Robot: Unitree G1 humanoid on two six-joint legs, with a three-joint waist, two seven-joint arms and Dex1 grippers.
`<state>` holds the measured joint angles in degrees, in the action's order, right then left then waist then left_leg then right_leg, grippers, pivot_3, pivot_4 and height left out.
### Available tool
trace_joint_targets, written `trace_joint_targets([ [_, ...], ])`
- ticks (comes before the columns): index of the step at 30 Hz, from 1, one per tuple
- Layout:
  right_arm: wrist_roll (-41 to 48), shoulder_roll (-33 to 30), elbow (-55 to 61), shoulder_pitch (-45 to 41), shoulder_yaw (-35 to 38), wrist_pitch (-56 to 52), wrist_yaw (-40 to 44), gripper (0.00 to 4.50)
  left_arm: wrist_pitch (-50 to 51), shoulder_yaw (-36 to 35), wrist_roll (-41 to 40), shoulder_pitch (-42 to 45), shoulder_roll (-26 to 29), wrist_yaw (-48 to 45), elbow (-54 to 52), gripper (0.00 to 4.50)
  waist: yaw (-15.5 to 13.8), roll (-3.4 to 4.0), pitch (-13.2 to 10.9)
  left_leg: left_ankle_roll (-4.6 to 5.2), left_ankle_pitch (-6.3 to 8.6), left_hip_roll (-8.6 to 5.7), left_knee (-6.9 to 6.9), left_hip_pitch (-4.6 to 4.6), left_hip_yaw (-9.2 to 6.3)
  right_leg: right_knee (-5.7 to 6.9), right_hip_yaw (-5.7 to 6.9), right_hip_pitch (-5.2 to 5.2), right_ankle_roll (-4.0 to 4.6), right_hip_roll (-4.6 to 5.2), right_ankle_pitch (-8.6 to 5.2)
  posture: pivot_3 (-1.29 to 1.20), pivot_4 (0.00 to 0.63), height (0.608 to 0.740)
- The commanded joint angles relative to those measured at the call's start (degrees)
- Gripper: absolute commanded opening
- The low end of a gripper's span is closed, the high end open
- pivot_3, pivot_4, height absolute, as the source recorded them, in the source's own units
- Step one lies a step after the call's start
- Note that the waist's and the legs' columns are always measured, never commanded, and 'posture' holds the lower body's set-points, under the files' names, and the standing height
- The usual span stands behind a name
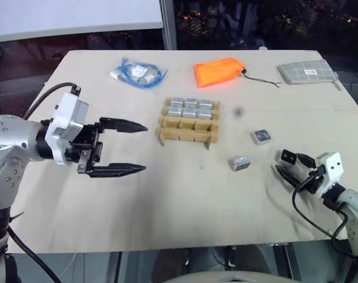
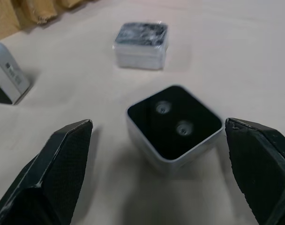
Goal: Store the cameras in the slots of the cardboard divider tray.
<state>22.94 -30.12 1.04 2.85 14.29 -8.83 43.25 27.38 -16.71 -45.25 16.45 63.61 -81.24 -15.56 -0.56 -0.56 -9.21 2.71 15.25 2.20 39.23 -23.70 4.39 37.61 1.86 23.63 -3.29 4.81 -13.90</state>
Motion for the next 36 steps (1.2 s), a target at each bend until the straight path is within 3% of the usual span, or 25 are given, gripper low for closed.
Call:
trace_joint_targets([
  [1,0.0,-1.3,-0.3,-2.1,0.3,-0.4,0.3,4.50,1.3,-1.1,-1.5,1.0,0.7,0.0,-2.5,4.46,0.2,0.00,0.0,0.00,0.00,0.00,0.00,0.00,0.00,0.00,-0.01,0.00,0.00,-0.01,0.00,0.00,0.150,0.740],
  [9,0.4,-1.6,-0.8,-2.8,0.1,-0.9,1.6,4.50,2.0,-1.9,-0.6,-1.1,-0.5,1.1,-4.1,4.46,0.2,-0.02,0.0,-0.01,0.00,0.00,0.00,0.00,0.03,-0.01,-0.04,0.00,0.00,-0.02,0.00,0.00,0.150,0.740],
  [12,0.5,-1.6,-0.4,-2.6,0.1,-1.2,1.9,3.67,2.1,-2.2,-0.6,-1.5,-0.6,1.2,-4.2,4.50,0.3,-0.01,0.0,0.00,0.00,0.00,0.01,0.00,0.02,0.00,-0.04,0.00,0.00,-0.01,0.00,0.00,0.150,0.740],
  [16,0.5,-1.6,0.2,-2.0,0.3,-1.3,2.1,1.89,1.8,-2.6,-0.5,-2.3,-0.7,1.0,-4.3,4.50,0.3,-0.01,0.0,-0.01,0.00,0.02,0.00,0.01,0.02,0.02,-0.03,0.01,0.00,-0.04,0.00,0.00,0.150,0.740],
  [17,0.5,-1.5,0.3,-1.9,0.3,-1.2,2.0,1.73,1.7,-2.7,-0.5,-2.4,-0.7,1.0,-4.2,4.50,0.3,-0.01,0.0,-0.01,0.00,0.02,0.00,0.01,0.01,0.02,-0.03,0.01,0.00,-0.04,0.00,0.00,0.150,0.740],
  [36,3.6,-0.2,4.3,-3.7,1.4,3.6,3.2,1.73,2.8,-2.1,-1.3,-1.1,-3.1,3.0,-2.1,4.50,0.3,0.00,0.0,-0.01,-0.01,0.01,0.01,0.01,0.03,0.02,-0.04,0.01,0.00,-0.03,0.01,0.00,0.150,0.740],
])
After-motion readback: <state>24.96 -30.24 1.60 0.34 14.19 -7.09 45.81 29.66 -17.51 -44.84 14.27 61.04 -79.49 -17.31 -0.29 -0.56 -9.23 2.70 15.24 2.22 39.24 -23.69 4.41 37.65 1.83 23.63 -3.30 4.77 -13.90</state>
